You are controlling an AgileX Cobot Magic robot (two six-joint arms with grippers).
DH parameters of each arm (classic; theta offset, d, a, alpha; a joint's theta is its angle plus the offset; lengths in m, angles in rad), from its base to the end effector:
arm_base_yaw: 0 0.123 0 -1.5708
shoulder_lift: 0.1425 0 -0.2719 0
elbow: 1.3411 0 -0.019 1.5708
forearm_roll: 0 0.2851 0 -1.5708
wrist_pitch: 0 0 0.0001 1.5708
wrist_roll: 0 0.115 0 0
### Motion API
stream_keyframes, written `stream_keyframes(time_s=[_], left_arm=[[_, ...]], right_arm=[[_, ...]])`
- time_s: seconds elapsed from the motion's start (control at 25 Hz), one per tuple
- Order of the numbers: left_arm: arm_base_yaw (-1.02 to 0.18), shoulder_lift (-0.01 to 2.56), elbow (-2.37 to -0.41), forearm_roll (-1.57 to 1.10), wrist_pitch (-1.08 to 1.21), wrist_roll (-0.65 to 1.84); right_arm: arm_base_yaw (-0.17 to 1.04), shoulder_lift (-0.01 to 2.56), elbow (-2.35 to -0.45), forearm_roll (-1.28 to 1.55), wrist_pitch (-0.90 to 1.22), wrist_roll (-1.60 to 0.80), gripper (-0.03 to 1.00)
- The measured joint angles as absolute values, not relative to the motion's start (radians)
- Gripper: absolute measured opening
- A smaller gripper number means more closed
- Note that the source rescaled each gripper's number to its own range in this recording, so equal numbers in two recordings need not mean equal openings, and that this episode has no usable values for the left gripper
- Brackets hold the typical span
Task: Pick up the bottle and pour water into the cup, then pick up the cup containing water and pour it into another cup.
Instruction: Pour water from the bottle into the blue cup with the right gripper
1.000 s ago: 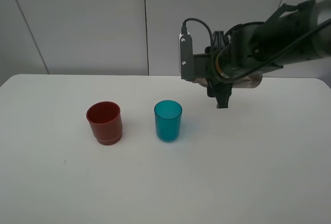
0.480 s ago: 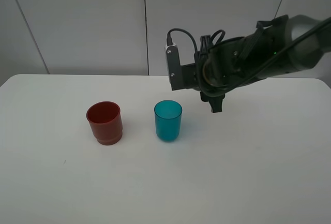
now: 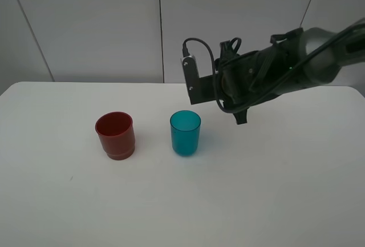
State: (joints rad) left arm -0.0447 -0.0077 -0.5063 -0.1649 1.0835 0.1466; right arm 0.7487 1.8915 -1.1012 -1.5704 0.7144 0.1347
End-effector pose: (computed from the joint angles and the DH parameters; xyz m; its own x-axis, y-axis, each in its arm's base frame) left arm 0.0552 -0.0192 0.2842 -0.4453 0.0880 -0.8910 0.2041 0.9789 -0.0053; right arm 0.3572 0.2289 0.1402 0.0830 -0.9447 0.3171 -0.4895 -0.3158 -0.8128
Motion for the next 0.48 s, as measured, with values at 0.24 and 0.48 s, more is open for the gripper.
stream_keyframes(time_s=[0.24,0.48], left_arm=[[-0.045,-0.008,-0.506,-0.165,1.083,0.147],[-0.045,-0.008,-0.506,-0.165,1.083,0.147]], right_arm=[[0.763,1.908,-1.101,-1.577,0.744,0.135,0.0],[0.789,1.908,-1.101,-1.586,0.751,0.135,0.0]])
